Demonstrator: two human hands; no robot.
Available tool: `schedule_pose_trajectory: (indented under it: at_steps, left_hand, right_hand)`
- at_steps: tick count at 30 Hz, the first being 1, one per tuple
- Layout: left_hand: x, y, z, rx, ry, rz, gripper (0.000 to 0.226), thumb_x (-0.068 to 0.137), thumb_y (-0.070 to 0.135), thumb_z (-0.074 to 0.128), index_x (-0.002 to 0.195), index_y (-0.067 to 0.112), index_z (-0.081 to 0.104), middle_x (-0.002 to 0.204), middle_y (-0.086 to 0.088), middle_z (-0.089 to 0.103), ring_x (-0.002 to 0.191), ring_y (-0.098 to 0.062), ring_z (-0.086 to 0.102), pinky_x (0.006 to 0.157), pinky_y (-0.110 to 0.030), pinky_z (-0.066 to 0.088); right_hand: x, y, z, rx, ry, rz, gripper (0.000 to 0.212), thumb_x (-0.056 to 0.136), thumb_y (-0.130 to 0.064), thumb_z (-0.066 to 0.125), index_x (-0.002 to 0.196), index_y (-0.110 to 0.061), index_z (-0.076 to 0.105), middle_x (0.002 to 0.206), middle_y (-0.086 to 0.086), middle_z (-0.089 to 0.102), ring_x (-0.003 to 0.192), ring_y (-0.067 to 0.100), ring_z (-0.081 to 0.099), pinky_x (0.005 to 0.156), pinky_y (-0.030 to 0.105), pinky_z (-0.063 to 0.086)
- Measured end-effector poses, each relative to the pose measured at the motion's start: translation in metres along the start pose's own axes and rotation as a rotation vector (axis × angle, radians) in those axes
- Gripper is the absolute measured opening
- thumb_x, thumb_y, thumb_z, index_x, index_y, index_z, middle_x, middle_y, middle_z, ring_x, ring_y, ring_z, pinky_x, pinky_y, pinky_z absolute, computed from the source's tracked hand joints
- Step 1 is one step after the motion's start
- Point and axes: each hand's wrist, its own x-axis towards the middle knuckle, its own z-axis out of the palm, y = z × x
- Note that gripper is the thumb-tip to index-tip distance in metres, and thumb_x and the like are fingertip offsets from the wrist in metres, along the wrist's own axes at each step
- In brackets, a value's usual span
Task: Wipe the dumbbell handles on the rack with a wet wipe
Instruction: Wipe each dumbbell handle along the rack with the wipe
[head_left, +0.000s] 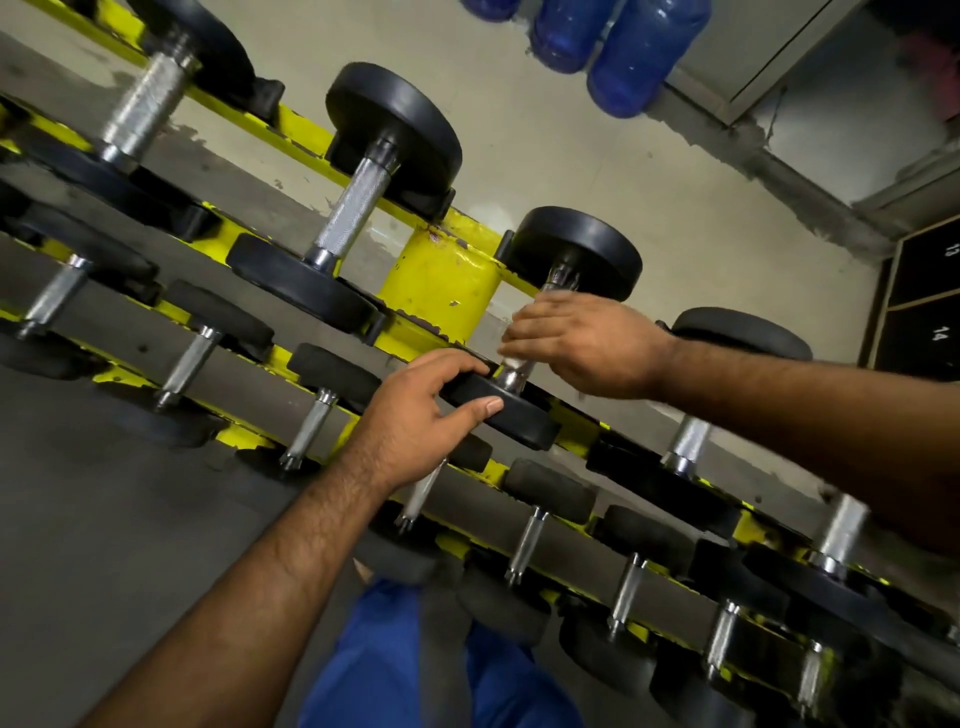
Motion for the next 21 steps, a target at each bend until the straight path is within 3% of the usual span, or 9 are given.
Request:
schedule_pose_trajectory:
  at_steps: [3, 7, 9, 15, 17, 21]
  left_hand:
    - [0.000, 0.002, -0.001, 0.023, 0.009, -0.024, 0.036, 0.079, 0.044, 0.068, 0.109, 0.025, 0.069, 0.109, 0.012, 0.065, 0.103, -0.005, 0.060, 0.090, -0.025, 0.050]
    - [-0.003, 0.012, 0.002, 0.082, 0.017, -0.050, 0.038, 0.077, 0.044, 0.068, 0.109, 0.024, 0.070, 0.108, 0.008, 0.066, 0.102, -0.008, 0.061, 0.092, -0.027, 0.050]
    - [-0.005, 0.020, 0.002, 0.158, 0.035, -0.048, 0.037, 0.079, 0.041, 0.068, 0.111, 0.022, 0.070, 0.109, 0.006, 0.066, 0.102, -0.011, 0.061, 0.091, -0.029, 0.050]
    - [-0.024, 0.056, 0.017, 0.432, 0.162, -0.018, 0.026, 0.091, 0.026, 0.064, 0.114, 0.015, 0.066, 0.112, -0.002, 0.065, 0.106, -0.023, 0.059, 0.090, -0.038, 0.050]
    - [-0.030, 0.068, 0.028, 0.450, 0.181, -0.014, 0.022, 0.092, 0.022, 0.062, 0.111, 0.014, 0.066, 0.110, -0.004, 0.065, 0.105, -0.025, 0.059, 0.088, -0.039, 0.050]
    - [-0.044, 0.096, 0.059, 0.452, 0.178, -0.045, 0.022, 0.093, 0.017, 0.059, 0.113, 0.013, 0.067, 0.112, -0.006, 0.065, 0.107, -0.025, 0.059, 0.090, -0.038, 0.049]
  right_hand:
    - [-0.001, 0.004, -0.002, -0.045, 0.052, 0.098, 0.043, 0.093, -0.012, 0.041, 0.128, -0.014, 0.066, 0.129, 0.006, 0.066, 0.125, 0.027, 0.056, 0.111, 0.041, 0.036]
    - [0.001, -0.018, -0.004, -0.013, 0.009, -0.037, 0.035, 0.088, -0.007, 0.066, 0.122, -0.013, 0.070, 0.124, 0.006, 0.069, 0.118, 0.026, 0.063, 0.102, 0.040, 0.047]
    - [-0.003, -0.021, -0.011, -0.005, 0.017, -0.027, 0.034, 0.089, -0.007, 0.065, 0.122, -0.016, 0.070, 0.124, 0.004, 0.069, 0.115, 0.024, 0.064, 0.094, 0.039, 0.052]
    - [-0.031, -0.034, -0.031, 0.356, 0.273, 0.500, 0.037, 0.094, -0.007, 0.048, 0.119, -0.023, 0.070, 0.114, 0.003, 0.072, 0.101, 0.025, 0.067, 0.078, 0.031, 0.049]
    - [-0.042, -0.041, -0.037, 0.464, 0.269, 0.583, 0.035, 0.094, -0.008, 0.049, 0.118, -0.022, 0.071, 0.108, 0.004, 0.073, 0.094, 0.025, 0.066, 0.072, 0.027, 0.042]
    - [-0.081, -0.049, -0.045, 0.616, 0.163, 0.712, 0.031, 0.091, -0.011, 0.051, 0.114, -0.019, 0.070, 0.113, 0.005, 0.069, 0.104, 0.025, 0.062, 0.084, 0.029, 0.049]
